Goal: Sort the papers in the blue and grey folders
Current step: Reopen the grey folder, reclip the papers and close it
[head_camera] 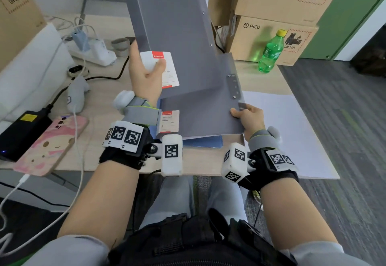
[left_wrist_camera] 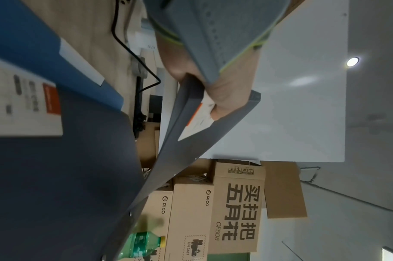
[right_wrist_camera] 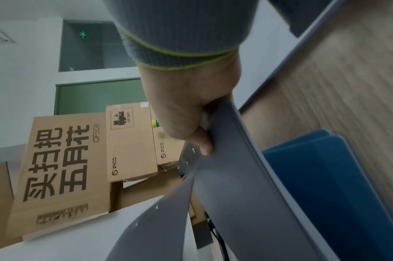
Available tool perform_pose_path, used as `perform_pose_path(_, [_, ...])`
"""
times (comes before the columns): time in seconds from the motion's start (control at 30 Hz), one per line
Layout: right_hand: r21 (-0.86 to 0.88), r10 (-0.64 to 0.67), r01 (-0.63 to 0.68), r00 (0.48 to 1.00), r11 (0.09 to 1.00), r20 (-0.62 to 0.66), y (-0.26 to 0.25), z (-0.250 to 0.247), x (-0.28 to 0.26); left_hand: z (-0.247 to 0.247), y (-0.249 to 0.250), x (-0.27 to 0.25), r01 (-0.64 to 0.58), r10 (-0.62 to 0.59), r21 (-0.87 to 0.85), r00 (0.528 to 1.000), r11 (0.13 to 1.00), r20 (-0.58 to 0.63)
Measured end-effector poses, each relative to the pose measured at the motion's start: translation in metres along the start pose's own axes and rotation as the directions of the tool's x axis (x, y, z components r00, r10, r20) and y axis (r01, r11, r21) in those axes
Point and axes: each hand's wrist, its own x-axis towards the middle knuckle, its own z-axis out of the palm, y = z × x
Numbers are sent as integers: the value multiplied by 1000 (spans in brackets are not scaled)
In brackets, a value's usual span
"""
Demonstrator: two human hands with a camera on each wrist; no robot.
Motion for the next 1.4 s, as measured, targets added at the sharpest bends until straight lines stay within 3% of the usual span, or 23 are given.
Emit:
perform_pose_path(0.3, [8,66,-66,996,998,54,11,31,0,-15,-7,0,180,-176,-77,983,981,46])
perform_pose_path(0.53, [-393,151,-115,987,912,61,24,31,4,-27,-28,-1,253,-241,-119,965,960,106])
perform_pose_path(0.67, [-604,-13,16,1000,797,10,17,23,-1,-29,-44,-4,341,-326,-93,934,935,148])
perform_pose_path(0.73, [-552,-127,63,989,831,-79,11,17,-1,-30,-50,-5,366,-353,-70,923,928,153])
perform_pose_path(0.8, [-282,-108,59,981,958,-162,0,11,-3,-28,-54,-7,378,-364,-61,917,924,165])
perform_pose_path(0.87, [71,-13,21,994,997,-109,-10,3,-8,-23,-56,-9,398,-380,-69,906,915,185])
perform_pose_path(0.93, [231,-10,23,998,973,-58,-19,-4,-17,-16,-56,-11,411,-389,-70,896,909,214])
perform_pose_path(1.13, [123,-137,187,932,975,-335,-11,-39,-14,17,-64,-34,466,-412,-75,837,882,360])
perform_pose_path(1.27, [11,-120,139,887,990,-446,9,-66,-10,35,-76,-50,470,-459,76,796,880,394])
perform_pose_path(1.4, [-155,-98,28,880,988,-464,28,-87,-8,42,-84,-63,492,-574,296,691,819,440])
